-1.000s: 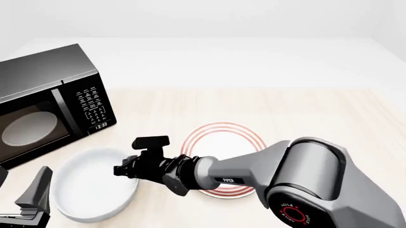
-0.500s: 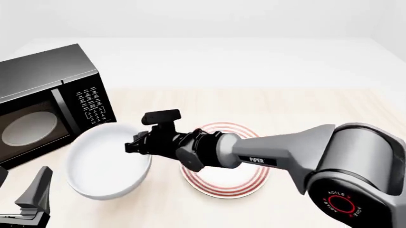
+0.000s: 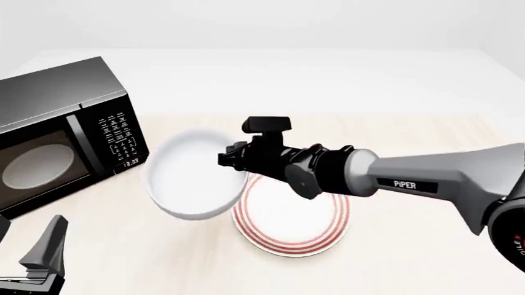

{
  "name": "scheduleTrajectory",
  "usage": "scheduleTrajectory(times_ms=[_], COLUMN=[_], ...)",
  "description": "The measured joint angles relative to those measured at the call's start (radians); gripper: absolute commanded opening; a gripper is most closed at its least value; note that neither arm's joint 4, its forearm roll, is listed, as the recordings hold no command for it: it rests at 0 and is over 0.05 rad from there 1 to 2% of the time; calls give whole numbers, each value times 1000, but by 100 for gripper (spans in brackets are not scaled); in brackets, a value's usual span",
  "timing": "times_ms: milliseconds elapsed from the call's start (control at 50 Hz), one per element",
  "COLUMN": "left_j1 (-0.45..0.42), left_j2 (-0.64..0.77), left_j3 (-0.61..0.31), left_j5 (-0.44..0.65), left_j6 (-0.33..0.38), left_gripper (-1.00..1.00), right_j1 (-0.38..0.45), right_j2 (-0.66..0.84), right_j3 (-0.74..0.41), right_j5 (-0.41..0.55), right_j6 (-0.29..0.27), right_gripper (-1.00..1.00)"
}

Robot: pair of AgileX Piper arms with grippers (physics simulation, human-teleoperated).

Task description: Put the white bowl to the right of the plate.

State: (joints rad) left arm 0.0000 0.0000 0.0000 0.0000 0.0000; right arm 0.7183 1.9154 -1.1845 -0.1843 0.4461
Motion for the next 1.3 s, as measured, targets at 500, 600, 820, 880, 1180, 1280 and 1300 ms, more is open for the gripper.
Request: scheduleTrajectory(times_ms=[500,600,820,880,1180,1280,1300], left_j1=[0,0,0,0,0,0,0], left_j2=[0,0,0,0,0,0,0], left_j3=[0,0,0,0,0,0,0], left_j5=[0,0,0,0,0,0,0], left_j6=[0,0,0,0,0,0,0], left_gripper=[100,100,100,100,100,100,100], right_j1=[-261,-317,-425,-453,-584,-621,-629], right_j2=[-187,-221,-304,-326,-449,-481,-487], right_j3=[266,326,441,470,628,670,678], right_j5=[-118,-146,-183,-190,-224,-231,-232], right_j6=[-28,-31,-44,-46,-46,-45,-45], right_gripper=[-100,-100,-100,-100,-100,-100,-100])
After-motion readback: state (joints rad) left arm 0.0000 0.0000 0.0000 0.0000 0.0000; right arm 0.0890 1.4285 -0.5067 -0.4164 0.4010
